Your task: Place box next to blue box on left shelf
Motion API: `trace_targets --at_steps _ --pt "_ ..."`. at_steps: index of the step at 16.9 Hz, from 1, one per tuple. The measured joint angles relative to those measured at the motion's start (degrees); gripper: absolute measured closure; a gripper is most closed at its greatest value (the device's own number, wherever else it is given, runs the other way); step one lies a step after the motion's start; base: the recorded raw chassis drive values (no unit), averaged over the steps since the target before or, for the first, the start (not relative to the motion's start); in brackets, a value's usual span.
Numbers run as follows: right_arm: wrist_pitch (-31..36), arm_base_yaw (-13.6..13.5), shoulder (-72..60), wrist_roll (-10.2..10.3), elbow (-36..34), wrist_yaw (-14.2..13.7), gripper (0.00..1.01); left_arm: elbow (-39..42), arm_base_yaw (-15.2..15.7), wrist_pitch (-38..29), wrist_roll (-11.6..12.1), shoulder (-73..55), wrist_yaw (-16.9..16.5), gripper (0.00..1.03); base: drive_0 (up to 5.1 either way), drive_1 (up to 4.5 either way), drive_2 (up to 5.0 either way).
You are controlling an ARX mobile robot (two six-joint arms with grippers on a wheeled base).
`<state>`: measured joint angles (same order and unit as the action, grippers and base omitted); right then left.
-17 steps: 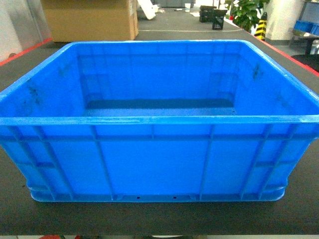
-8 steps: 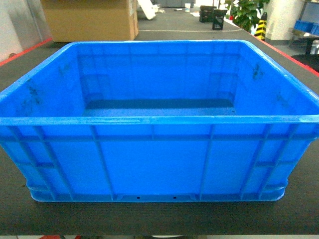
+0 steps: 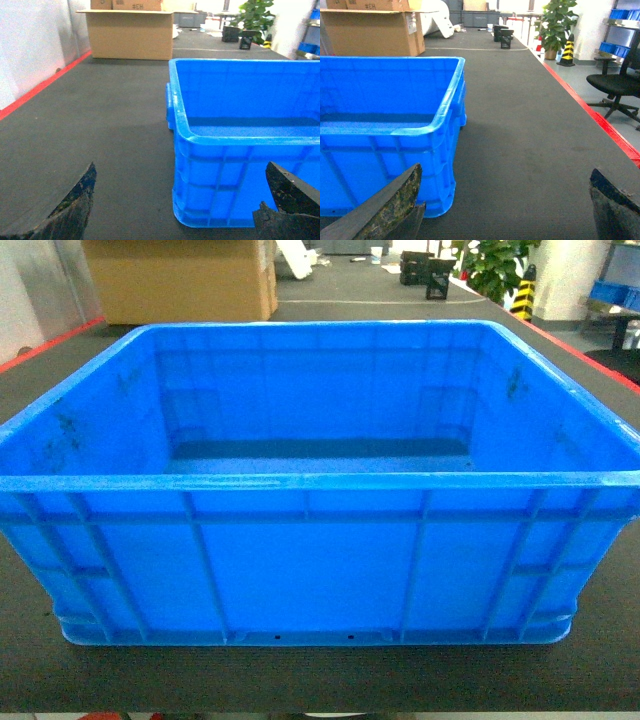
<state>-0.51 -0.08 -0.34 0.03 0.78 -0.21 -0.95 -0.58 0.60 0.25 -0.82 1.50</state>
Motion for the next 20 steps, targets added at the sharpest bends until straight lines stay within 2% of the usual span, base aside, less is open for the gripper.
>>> trace_targets --at_steps 1,2,3,4,5,7,8,11,13,15,18,20 --pt "1.01 -2.16 -1.53 -1.38 0.09 -4.52 0.03 -0.07 -4.50 -1.97 1.18 -3.08 9.73 0.05 0.0 0.00 0.0" --pt "4.59 -4.44 -5.70 -1.64 0.26 -6.86 0.03 -0.70 -6.45 -6.69 1.81 -9.05 15.30 0.05 0.0 0.00 0.0" --pt "10.69 -7.04 -13.60 -1.07 1.90 -8.00 0.03 -3.08 -3.21 -14.38 2.01 -18.16 16.76 0.05 0.0 0.00 0.0" --pt "19.04 -9.46 -23.69 -0.92 5.86 -9.01 0.03 -7.96 -0.37 -23.58 2.89 -28.61 14.38 0.05 0.0 0.00 0.0" --pt "24.63 -10.75 -31.45 -0.85 10.19 -9.25 0.03 -12.98 -0.46 -28.83 3.04 -36.46 11.56 0.05 0.0 0.00 0.0" --pt "30.16 -11.19 -46.88 0.94 20.24 -8.76 0.03 -22.88 -0.94 -32.98 1.99 -50.93 7.13 0.05 0.0 0.00 0.0" --pt "29.14 -11.04 -55.25 2.49 25.73 -7.82 0.03 -27.96 -0.94 -33.20 0.81 -59.01 6.49 0.05 0.0 0.00 0.0" --pt "24.81 -10.36 -76.76 6.38 39.95 -6.51 0.03 -39.47 -1.92 -28.24 -1.64 -75.06 6.23 0.05 0.0 0.00 0.0" --pt "21.88 -10.38 -83.34 7.74 45.07 -5.18 0.03 -43.15 -3.17 -23.82 -3.06 -80.35 4.76 0.05 0.0 0.00 0.0" --pt "19.39 -10.51 -87.58 7.87 47.95 -5.25 0.03 -46.18 -4.15 -18.10 -4.70 -84.15 4.81 0.05 0.0 0.00 0.0" --pt "16.46 -10.88 -92.52 7.56 50.10 -6.03 0.03 -49.66 -4.63 -10.21 -5.46 -88.65 4.04 0.05 0.0 0.00 0.0" --pt "15.30 -11.17 -93.98 7.39 50.51 -6.56 0.03 -49.88 -4.55 -7.85 -5.46 -89.96 4.48 0.05 0.0 0.00 0.0"
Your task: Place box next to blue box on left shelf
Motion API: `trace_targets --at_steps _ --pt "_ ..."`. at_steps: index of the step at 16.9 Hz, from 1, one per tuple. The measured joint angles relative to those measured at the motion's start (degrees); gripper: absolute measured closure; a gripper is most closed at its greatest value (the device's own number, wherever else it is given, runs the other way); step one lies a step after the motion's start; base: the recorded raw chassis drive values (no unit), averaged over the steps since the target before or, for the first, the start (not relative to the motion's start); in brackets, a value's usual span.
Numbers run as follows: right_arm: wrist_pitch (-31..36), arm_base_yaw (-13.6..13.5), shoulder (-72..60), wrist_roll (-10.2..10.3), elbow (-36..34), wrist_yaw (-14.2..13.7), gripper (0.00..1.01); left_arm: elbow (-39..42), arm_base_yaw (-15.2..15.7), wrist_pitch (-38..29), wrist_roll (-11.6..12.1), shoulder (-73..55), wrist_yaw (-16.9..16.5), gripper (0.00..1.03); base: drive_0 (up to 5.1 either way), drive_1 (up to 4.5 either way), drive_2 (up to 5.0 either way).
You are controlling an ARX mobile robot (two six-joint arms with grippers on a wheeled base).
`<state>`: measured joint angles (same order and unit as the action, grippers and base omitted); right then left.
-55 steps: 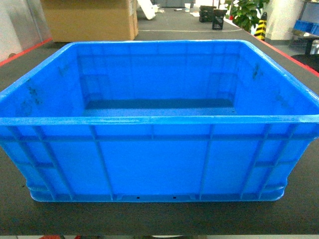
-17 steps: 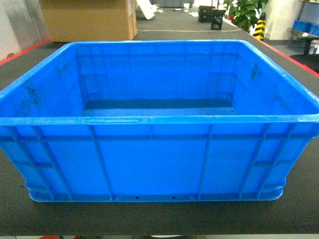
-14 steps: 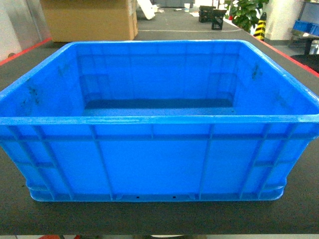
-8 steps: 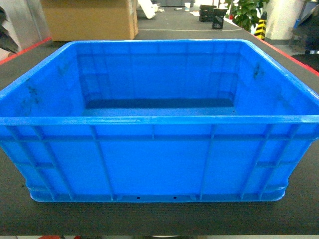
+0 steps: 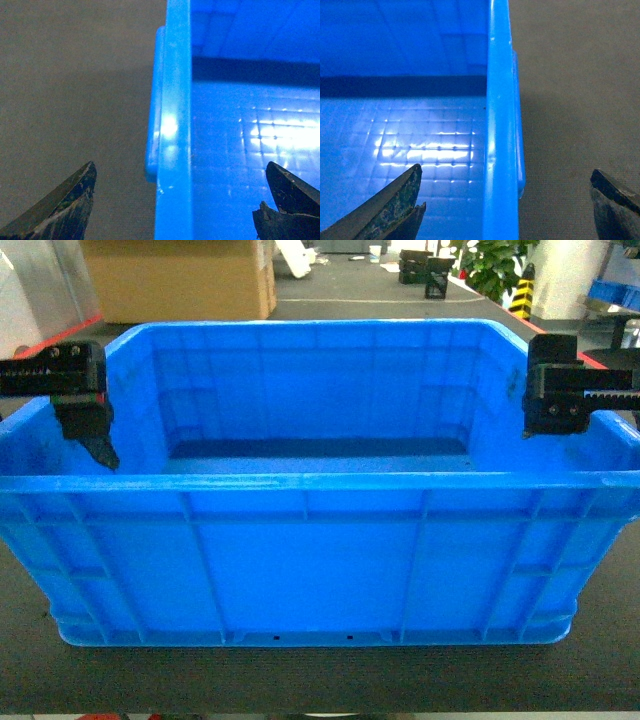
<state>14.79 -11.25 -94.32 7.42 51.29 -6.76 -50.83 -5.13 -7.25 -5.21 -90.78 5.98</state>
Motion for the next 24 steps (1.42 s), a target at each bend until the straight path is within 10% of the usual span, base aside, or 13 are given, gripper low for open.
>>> trace_targets --at_steps 5,6,8,9,24 --pt "-0.37 -0.44 -2.03 0.09 0.50 0.17 0.03 -2.10 0.85 4.59 -2.40 -2.03 -0.55 0.05 0.0 0.00 0.0" --pt "-0.74 -0.46 -2.40 0.31 0.77 0.31 0.04 -2.10 1.05 4.68 -2.32 -2.73 -1.40 0.25 0.0 0.00 0.0" --pt "-2.47 -1.44 -2.40 0.07 1.20 -0.85 0.64 -2.89 1.46 6.16 -1.84 -2.97 -1.73 0.83 0.0 0.00 0.0" --pt "-2.60 -1.46 -2.38 0.31 1.18 -1.27 0.78 -2.75 1.42 4.94 -1.01 -2.91 -2.38 0.94 0.0 0.00 0.0" --pt "11.98 -2.58 4.96 2.21 -5.92 -3.85 0.86 3.93 -1.14 -8.63 -0.44 4.46 0.68 0.95 0.0 0.00 0.0"
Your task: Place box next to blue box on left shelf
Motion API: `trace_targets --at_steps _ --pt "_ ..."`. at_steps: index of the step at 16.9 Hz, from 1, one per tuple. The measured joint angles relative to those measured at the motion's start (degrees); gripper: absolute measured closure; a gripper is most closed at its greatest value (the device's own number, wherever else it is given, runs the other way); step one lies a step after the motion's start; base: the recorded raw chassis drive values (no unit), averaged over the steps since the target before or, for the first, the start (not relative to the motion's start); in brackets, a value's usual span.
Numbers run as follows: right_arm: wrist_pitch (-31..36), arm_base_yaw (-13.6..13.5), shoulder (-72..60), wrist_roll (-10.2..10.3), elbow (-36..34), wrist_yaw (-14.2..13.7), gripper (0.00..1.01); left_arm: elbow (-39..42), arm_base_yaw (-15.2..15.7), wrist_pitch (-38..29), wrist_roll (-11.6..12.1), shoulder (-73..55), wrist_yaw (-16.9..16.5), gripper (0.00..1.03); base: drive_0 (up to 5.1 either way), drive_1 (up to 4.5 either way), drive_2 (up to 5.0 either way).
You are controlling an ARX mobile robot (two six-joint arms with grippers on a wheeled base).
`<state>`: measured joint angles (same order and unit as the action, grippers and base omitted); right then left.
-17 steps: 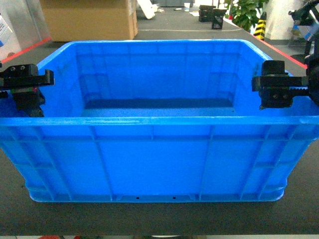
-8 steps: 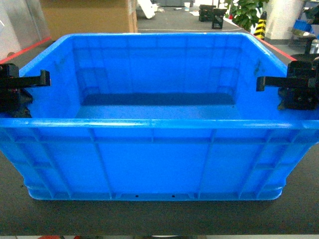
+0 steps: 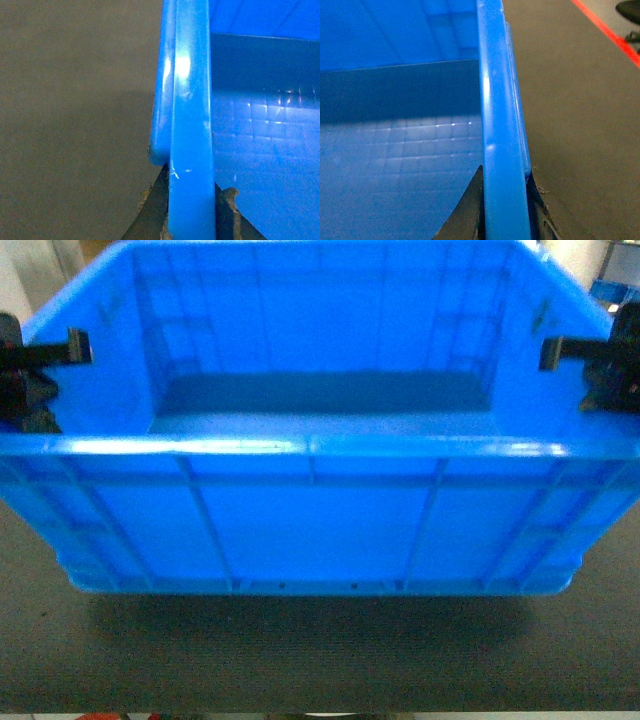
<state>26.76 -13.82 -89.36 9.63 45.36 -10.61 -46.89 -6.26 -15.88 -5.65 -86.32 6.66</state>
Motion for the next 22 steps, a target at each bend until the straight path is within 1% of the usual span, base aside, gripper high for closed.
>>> trace_targets --at_steps 3,6,7,12,16,22 --pt "5.53 -0.02 5.53 -1.44 -0.94 -0.74 0.87 0.00 -1.27 -4.33 0.04 5.09 1.88 0.95 0.0 0.00 0.0" --pt "6.58 0.00 6.93 -1.40 -2.12 -1.11 0.87 1.55 -2.56 -7.91 1.60 7.43 3.67 0.95 0.0 0.00 0.0" --pt "6.60 0.00 6.93 -1.25 -2.51 -0.85 0.87 2.05 -2.56 -8.50 1.60 7.45 3.80 0.95 0.0 0.00 0.0" --pt "6.29 0.02 7.56 -0.85 -2.97 -0.31 0.87 3.19 -2.86 -8.20 1.60 9.03 3.91 0.95 0.0 0.00 0.0" --pt "6.01 0.02 9.38 -1.55 -2.99 -0.33 0.87 3.21 -2.86 -8.35 1.29 9.51 3.98 0.95 0.0 0.00 0.0" --pt "5.88 0.02 9.38 -1.57 -2.99 -0.28 0.87 3.30 -2.89 -8.24 1.27 9.57 4.09 0.95 -0.2 -0.19 -0.2"
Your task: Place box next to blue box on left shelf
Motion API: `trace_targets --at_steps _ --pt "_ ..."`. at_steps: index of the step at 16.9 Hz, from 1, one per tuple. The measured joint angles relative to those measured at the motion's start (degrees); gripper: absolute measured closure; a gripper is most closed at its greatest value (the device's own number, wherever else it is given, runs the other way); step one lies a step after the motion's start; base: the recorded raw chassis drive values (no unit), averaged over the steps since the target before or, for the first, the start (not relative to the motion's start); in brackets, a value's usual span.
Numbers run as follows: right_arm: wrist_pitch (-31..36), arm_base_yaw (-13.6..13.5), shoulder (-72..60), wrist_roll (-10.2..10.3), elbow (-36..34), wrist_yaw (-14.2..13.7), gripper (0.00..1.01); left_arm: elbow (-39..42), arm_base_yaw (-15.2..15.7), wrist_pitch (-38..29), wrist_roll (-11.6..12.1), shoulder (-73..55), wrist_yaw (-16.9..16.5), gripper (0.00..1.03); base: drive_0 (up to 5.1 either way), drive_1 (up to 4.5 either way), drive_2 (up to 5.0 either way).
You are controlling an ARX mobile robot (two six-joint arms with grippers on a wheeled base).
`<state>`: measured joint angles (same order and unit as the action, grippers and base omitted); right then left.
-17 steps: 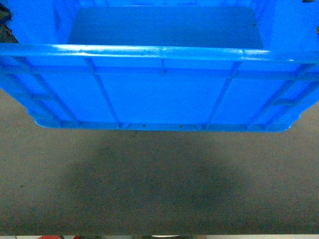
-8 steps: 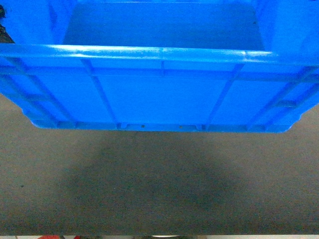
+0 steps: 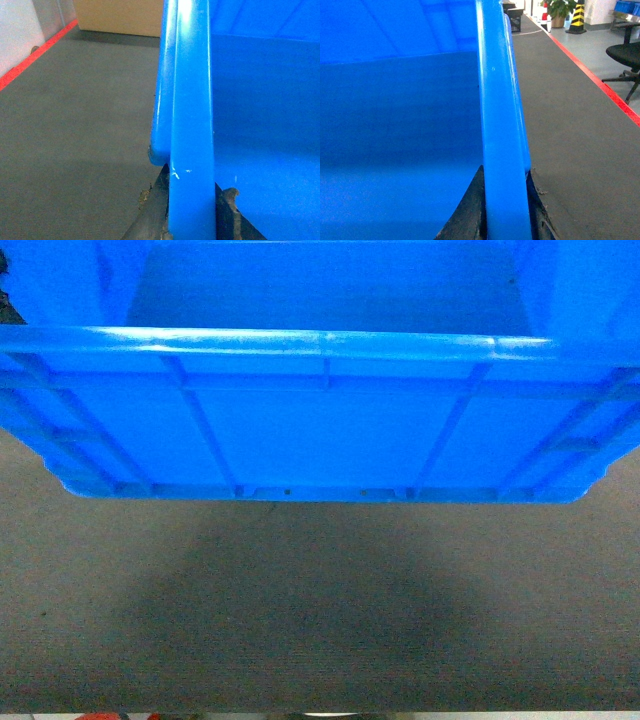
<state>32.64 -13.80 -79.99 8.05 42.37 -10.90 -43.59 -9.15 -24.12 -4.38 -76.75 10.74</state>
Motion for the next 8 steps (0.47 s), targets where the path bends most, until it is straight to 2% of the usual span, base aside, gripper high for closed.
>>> trace_targets --at_steps 5,7,8 --pt "-0.02 0.00 0.00 0.07 0.00 0.13 0.88 0.02 -0.09 0.00 -0.20 0.00 0.15 0.95 -0.6 -0.57 -0.6" --pt "0.02 0.00 0.37 -0.22 -0.04 2.91 0.93 0.04 0.11 -0.09 0.24 0.00 -0.02 0.95 -1.0 -0.96 -1.0" --pt "0.11 0.00 0.37 -0.31 -0.04 3.02 0.93 0.07 0.20 -0.09 0.26 0.00 -0.09 0.95 -1.4 -1.35 -1.4"
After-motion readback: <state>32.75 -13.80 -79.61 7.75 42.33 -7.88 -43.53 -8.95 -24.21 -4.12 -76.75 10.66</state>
